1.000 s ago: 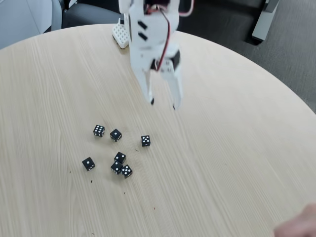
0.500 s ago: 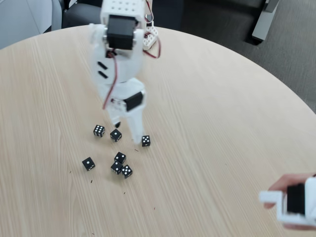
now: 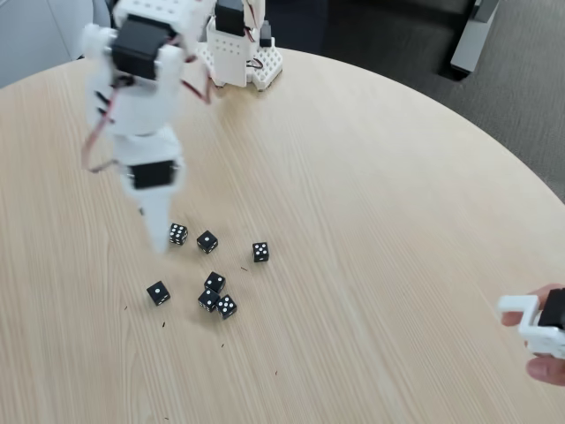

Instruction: Pick up the dice with number 6

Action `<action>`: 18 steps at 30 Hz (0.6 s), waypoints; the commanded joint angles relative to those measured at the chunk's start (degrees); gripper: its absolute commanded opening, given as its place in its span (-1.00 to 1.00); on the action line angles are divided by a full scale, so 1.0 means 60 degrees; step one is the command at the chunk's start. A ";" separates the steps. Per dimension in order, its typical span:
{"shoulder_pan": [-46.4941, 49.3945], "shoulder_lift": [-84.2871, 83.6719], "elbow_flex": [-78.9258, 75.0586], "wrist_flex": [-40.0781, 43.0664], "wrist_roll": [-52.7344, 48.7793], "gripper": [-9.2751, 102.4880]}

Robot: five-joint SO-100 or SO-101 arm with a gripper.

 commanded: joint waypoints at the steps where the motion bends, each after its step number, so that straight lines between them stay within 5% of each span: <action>1: 0.0161 0.0059 -0.0176 -0.0059 0.0571 -0.36; 18: 0.0439 -0.1787 -0.0161 -0.0103 0.2710 -0.36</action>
